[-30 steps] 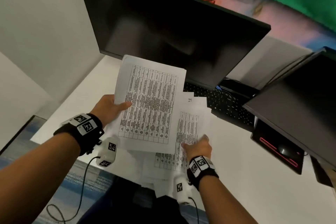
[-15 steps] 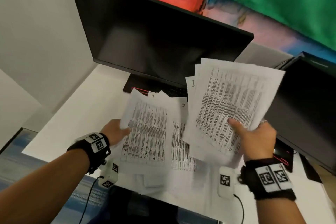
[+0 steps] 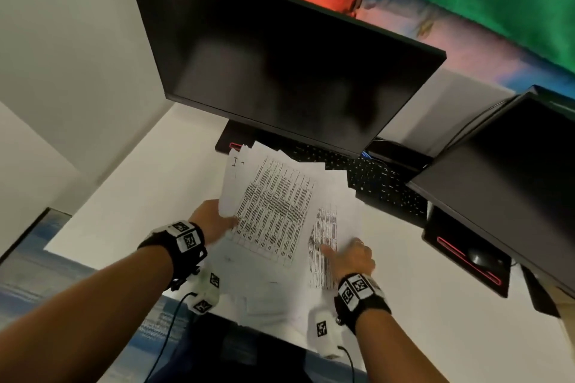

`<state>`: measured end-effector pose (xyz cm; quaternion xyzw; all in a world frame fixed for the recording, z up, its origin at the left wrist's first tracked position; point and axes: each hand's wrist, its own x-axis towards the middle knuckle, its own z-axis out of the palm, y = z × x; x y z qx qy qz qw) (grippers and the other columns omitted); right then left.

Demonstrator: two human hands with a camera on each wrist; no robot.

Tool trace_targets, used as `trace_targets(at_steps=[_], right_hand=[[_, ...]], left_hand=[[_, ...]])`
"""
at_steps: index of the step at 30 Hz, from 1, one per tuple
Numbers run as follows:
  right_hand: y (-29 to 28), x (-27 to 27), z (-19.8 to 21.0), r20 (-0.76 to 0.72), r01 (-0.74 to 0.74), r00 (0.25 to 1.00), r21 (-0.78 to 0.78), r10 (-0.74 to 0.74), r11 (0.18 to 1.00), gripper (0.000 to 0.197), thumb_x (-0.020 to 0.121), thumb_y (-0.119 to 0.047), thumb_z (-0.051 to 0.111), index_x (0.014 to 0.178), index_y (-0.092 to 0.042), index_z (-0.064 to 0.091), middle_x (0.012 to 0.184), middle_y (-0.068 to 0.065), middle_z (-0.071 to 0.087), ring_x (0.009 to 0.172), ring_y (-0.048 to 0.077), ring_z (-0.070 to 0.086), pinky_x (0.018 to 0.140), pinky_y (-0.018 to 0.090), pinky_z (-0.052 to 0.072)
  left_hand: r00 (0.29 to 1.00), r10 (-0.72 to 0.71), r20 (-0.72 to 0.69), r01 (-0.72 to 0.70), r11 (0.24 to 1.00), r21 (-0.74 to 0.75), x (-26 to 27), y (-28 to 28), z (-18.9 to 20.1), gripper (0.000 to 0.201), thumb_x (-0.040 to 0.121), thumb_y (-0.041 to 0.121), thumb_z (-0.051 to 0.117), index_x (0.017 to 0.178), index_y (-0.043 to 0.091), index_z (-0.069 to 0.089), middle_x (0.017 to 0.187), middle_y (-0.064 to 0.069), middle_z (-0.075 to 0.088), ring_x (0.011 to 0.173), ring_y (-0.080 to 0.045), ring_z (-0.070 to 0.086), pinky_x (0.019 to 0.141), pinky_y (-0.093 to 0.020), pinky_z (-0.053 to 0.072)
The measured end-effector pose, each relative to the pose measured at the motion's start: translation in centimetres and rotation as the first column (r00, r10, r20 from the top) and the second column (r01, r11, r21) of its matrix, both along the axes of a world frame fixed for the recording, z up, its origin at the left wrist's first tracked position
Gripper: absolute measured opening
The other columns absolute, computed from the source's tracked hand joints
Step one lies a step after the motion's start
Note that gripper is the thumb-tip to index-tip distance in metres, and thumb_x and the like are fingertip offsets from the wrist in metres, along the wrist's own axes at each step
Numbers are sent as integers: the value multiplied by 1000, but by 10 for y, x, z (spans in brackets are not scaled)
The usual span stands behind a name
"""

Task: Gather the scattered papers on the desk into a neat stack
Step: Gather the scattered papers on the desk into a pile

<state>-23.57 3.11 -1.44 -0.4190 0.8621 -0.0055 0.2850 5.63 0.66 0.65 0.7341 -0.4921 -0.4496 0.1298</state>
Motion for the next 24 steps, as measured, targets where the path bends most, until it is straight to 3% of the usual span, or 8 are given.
trace_targets(at_steps=[2, 5, 10, 12, 15, 18, 20, 24], right_hand=[[5, -2, -9, -5, -16, 1000, -5, 16, 1000, 98, 77, -60, 70, 150, -9, 28, 150, 13, 35, 135, 35, 36, 107, 45, 36], [2, -2, -10, 109, 42, 994, -90, -33, 995, 107, 70, -52, 81, 151, -7, 27, 150, 14, 37, 137, 32, 38, 109, 41, 37], [-10, 16, -2, 146, 76, 987, -30, -70, 997, 121, 62, -42, 89, 153, -9, 17, 150, 14, 32, 133, 34, 45, 102, 43, 46], [-18, 24, 3, 191, 112, 976, -13, -108, 994, 119, 63, -35, 91, 153, -7, 18, 147, 15, 38, 128, 33, 51, 97, 41, 50], [-23, 31, 12, 201, 133, 972, -27, -125, 991, 97, 73, -25, 86, 148, -4, 28, 136, 18, 53, 119, 32, 58, 89, 34, 52], [-21, 27, 27, 249, 122, 965, -136, -85, 983, 59, 80, -20, 79, 130, -6, 50, 125, 16, 62, 104, 29, 64, 85, 30, 52], [-20, 16, 49, 240, 103, 970, -251, -41, 962, 35, 81, -16, 77, 112, -9, 61, 113, 13, 70, 85, 22, 63, 79, 25, 52], [-21, -13, 122, 125, 0, 989, -512, 74, 859, 31, 82, -15, 76, 109, -8, 63, 95, 9, 69, 80, 20, 60, 74, 25, 49]], left_hand=[[1000, -16, 3, 16, 1000, -24, 8, 1, 2, 22, 88, 20, 69, 107, 11, 65, 99, -8, 65, 83, -22, 57, 71, -27, 41], [1000, 19, -12, -20, 998, -52, 29, 4, 2, 15, 88, 25, 69, 99, 17, 61, 90, -3, 65, 75, -18, 57, 66, -28, 42], [948, 260, -184, -281, 955, -97, 69, 6, 2, 18, 85, 27, 75, 94, 13, 70, 94, -8, 73, 96, -33, 68, 89, -44, 51], [923, 292, -251, -321, 944, -82, 81, 7, 0, 23, 78, 36, 79, 90, 17, 73, 90, -7, 75, 98, -36, 69, 92, -52, 53], [918, 277, -285, -313, 946, -88, 86, 5, -3, 36, 67, 49, 80, 92, 22, 75, 93, -6, 77, 93, -32, 70, 93, -56, 52], [922, 269, -279, -304, 949, -88, 72, 5, 12, 24, 84, 26, 76, 105, 16, 72, 100, -5, 74, 98, -29, 67, 98, -48, 49], [933, 250, -259, -268, 963, -37, 64, 7, 11, 33, 87, 20, 74, 119, 14, 68, 107, -1, 70, 105, -27, 64, 102, -46, 44], [955, 160, -248, -148, 987, 66, 48, 12, -2, 44, 81, 2, 73, 121, 16, 64, 117, -5, 69, 112, -29, 61, 107, -52, 41]])
